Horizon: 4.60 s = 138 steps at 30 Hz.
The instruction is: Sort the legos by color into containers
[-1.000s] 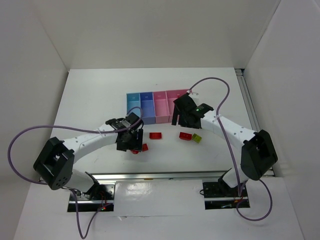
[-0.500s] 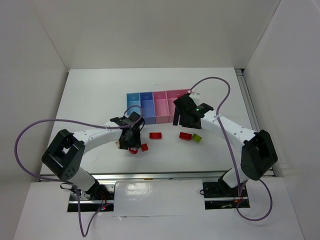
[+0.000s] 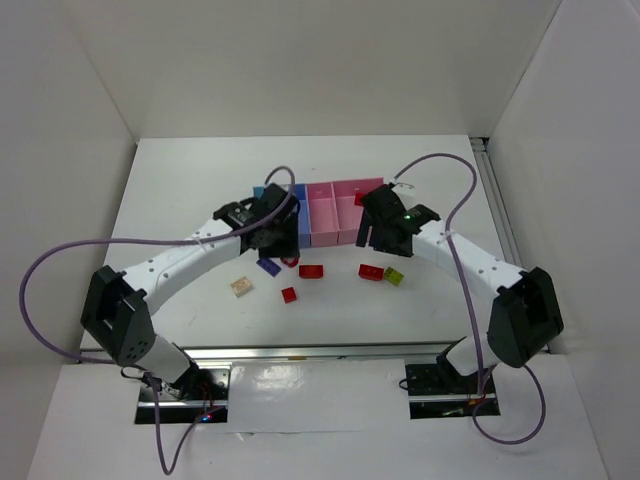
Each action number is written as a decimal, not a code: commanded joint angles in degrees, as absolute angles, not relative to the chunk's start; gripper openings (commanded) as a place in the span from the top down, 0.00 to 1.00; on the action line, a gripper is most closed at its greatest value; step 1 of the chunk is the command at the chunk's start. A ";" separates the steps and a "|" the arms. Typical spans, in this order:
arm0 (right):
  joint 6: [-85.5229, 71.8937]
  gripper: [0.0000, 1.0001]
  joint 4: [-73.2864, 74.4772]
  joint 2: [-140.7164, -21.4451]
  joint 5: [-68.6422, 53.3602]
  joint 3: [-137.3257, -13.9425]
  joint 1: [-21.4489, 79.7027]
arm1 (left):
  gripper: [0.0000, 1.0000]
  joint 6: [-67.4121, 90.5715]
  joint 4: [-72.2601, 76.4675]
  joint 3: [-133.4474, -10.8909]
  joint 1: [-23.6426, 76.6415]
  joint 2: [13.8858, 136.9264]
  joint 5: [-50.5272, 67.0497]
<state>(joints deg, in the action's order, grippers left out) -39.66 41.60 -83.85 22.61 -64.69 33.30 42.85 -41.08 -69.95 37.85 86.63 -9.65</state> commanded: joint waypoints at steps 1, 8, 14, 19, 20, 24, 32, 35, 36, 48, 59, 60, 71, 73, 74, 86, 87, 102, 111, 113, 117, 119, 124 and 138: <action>-41.13 0.13 42.45 -75.60 21.27 -62.41 29.54 | 0.59 37.89 -40.69 -82.06 38.14 91.82 -5.46; -44.46 0.13 47.98 -67.33 20.13 -58.54 26.28 | 0.61 34.54 -39.02 -110.60 37.62 112.81 0.17; -45.70 0.13 51.32 -63.29 20.13 -57.30 25.22 | 0.60 35.07 -37.10 -127.23 37.00 126.28 5.54; -45.18 0.13 51.94 -63.28 19.07 -56.16 25.22 | 0.24 35.07 -36.04 -131.75 36.47 132.09 6.06; -45.18 0.13 51.94 -63.28 18.46 -55.64 25.22 | 0.20 35.07 -36.04 -132.44 36.47 132.10 6.06; -42.47 0.13 48.70 -64.06 15.39 -54.50 25.22 | 0.08 33.93 -36.04 -130.79 36.47 130.62 6.06; -39.81 0.12 44.48 -73.90 12.84 -57.30 30.93 | 0.14 29.97 -35.51 -119.20 36.47 115.33 1.06; -39.81 0.11 42.55 -78.65 11.08 -58.10 31.55 | 0.15 28.65 -35.51 -110.41 36.47 109.01 -2.63; -39.81 0.11 41.67 -80.58 10.47 -58.62 32.07 | 0.15 28.65 -36.03 -108.04 36.47 104.90 -3.33; -40.43 0.08 37.27 -90.44 7.91 -60.82 33.75 | 0.16 31.29 -36.65 -83.07 35.95 84.91 -9.31; -42.45 0.01 37.79 -92.72 10.63 -59.77 34.28 | 0.16 31.29 -36.12 -80.77 35.95 85.51 -9.84; -42.45 0.01 37.79 -93.59 10.63 -59.77 34.28 | 0.16 31.29 -36.12 -80.77 35.95 85.52 -9.84; -40.00 0.01 35.86 -98.00 13.71 -62.58 34.28 | 0.16 30.68 -36.12 -79.19 35.95 86.04 -12.29; -39.99 0.04 35.08 -98.61 13.71 -63.11 33.76 | 0.16 30.67 -36.82 -79.19 37.43 86.04 -13.88; -39.99 0.06 35.07 -98.61 13.71 -63.11 33.75 | 0.16 30.67 -38.13 -78.67 37.96 86.04 -15.28; -39.99 0.43 35.33 -94.84 14.24 -60.64 33.75 | 0.16 40.42 -40.69 -62.06 41.66 79.72 -8.71; -39.99 0.43 36.29 -93.79 14.76 -60.64 33.75 | 0.16 41.65 -40.69 -60.75 41.66 79.72 -7.92; -32.71 0.42 39.13 -95.61 19.69 -82.60 26.99 | 0.06 48.25 -37.00 -60.11 44.91 93.24 -3.52; -28.30 0.37 37.00 -113.45 17.31 -97.64 23.38 | 0.14 50.89 -32.80 -61.62 43.25 99.32 -5.45; -28.30 0.27 37.00 -114.78 16.27 -98.34 23.38 | 0.14 50.89 -32.26 -60.91 42.72 99.32 -5.45; -28.30 0.12 37.00 -114.79 16.26 -98.35 23.38 | 0.22 50.89 -31.73 -60.30 42.71 99.32 -5.45; -28.30 0.11 37.00 -113.39 16.26 -97.74 23.38 | 0.27 50.89 -31.21 -60.29 42.71 99.32 -5.45; -28.30 0.11 38.40 -107.16 18.97 -96.50 23.38 | 0.53 50.27 -31.20 -60.29 42.71 98.27 -6.06; -30.58 0.10 44.47 -81.13 21.18 -75.07 14.95 | 0.88 37.90 -37.71 -95.74 42.01 103.86 -1.85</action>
<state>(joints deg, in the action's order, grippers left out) -29.30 41.15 -84.73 20.69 -78.50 16.19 42.35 -37.98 -85.91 43.09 98.87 -4.71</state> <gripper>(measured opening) 0.898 0.440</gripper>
